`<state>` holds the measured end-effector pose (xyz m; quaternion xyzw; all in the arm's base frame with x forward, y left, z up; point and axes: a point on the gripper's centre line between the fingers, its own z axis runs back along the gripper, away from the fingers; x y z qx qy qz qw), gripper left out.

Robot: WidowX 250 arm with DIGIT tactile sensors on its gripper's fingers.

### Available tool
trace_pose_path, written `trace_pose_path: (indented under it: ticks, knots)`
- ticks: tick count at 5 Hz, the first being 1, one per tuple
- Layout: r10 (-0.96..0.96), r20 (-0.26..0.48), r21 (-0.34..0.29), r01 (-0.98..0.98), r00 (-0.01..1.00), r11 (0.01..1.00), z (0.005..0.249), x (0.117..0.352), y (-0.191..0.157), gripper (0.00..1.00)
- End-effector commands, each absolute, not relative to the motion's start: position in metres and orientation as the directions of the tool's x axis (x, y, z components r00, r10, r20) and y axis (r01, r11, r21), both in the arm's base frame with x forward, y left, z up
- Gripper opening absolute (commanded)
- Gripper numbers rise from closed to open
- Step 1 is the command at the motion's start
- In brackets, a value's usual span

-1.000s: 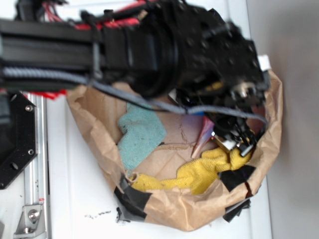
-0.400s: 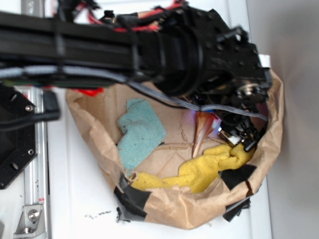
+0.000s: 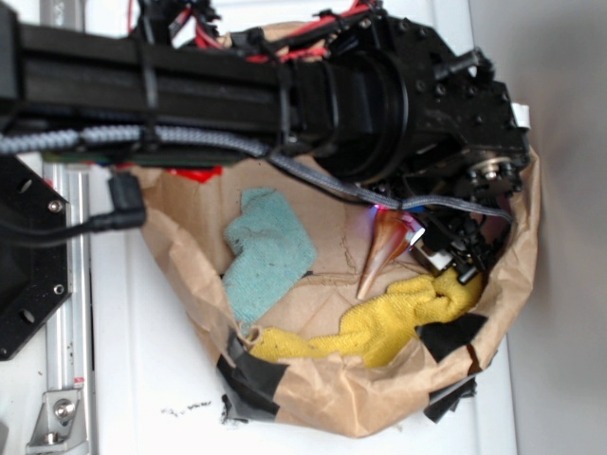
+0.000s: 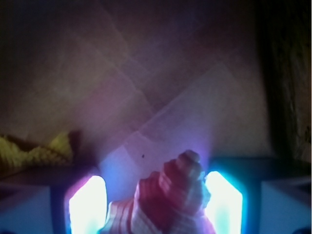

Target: Grab the shell.

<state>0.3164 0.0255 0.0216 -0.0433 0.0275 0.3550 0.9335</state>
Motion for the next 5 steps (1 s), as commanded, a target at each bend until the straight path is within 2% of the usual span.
trace_pose_path:
  ticks: [1,2,3,4,5]
  knots:
    - [0.282,0.140,0.027,-0.288,0.949,0.957,0.113,0.299,0.049,0.00]
    - [0.036,0.204,0.062,-0.049,0.978,0.997,0.139,0.300,0.037,0.00]
    - [-0.035,0.221,0.050,0.025,0.975,0.998,0.158,0.296,0.033,0.00]
    - [-0.035,0.180,0.047,0.027,0.983,0.999,0.145,0.293,0.036,0.00]
    - [0.017,0.144,0.063,-0.026,0.989,0.998,0.144,0.288,0.039,0.00]
